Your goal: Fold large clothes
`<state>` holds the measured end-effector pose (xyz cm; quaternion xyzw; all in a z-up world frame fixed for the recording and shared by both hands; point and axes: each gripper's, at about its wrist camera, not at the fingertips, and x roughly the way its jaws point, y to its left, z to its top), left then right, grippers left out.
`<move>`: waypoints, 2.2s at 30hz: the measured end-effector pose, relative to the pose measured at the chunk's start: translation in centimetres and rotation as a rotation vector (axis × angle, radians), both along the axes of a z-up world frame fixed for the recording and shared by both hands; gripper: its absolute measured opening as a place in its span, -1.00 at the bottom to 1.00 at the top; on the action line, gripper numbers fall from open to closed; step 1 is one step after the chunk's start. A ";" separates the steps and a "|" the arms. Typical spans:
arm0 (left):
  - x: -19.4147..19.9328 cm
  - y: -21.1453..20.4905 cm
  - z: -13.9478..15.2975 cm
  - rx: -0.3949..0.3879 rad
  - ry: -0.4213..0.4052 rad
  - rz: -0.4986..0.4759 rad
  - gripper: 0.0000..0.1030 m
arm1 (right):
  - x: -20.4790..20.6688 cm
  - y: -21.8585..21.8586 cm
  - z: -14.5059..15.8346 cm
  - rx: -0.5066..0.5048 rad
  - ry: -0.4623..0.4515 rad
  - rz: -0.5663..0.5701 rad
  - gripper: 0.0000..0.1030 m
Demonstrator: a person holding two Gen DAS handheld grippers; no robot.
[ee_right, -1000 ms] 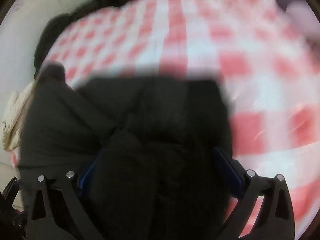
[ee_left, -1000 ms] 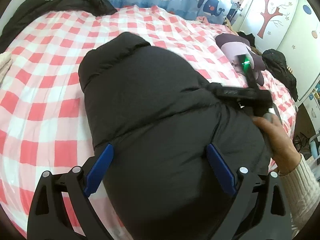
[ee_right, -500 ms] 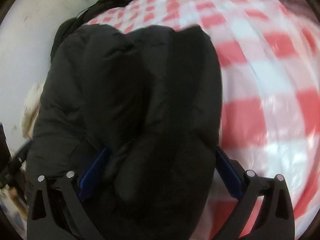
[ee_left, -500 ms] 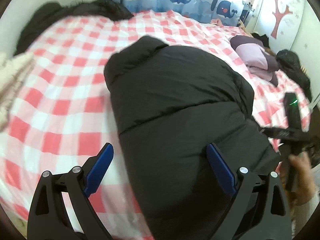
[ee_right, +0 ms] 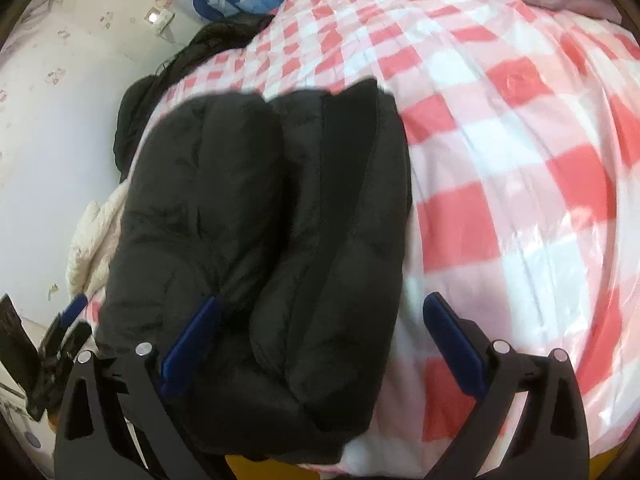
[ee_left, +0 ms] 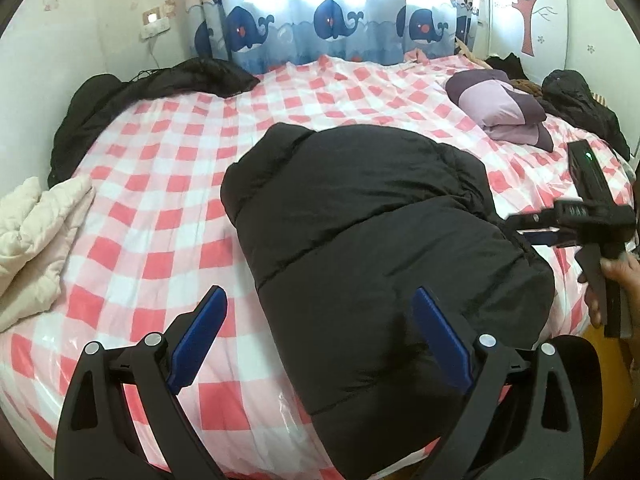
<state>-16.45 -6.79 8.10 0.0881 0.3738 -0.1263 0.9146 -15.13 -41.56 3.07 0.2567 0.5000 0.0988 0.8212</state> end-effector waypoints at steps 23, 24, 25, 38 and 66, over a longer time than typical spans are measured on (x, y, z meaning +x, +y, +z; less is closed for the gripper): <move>8.6 10.0 -7.0 -0.664 0.330 0.150 0.75 | 3.9 1.6 -2.7 0.030 0.108 0.046 0.90; 9.6 10.4 -8.5 -0.677 0.373 0.182 0.75 | 4.1 1.9 -2.9 0.030 0.109 0.045 0.90; 10.1 10.1 -9.5 -0.691 0.404 0.169 0.75 | 4.2 2.0 -3.0 0.030 0.111 0.046 0.90; 10.6 8.2 -8.4 -0.790 0.381 -0.051 0.83 | 5.7 7.4 -3.5 0.056 0.015 0.057 0.90; 7.8 18.3 -5.7 -0.418 0.193 0.166 0.83 | 18.3 24.8 0.4 -0.376 -0.149 0.327 0.90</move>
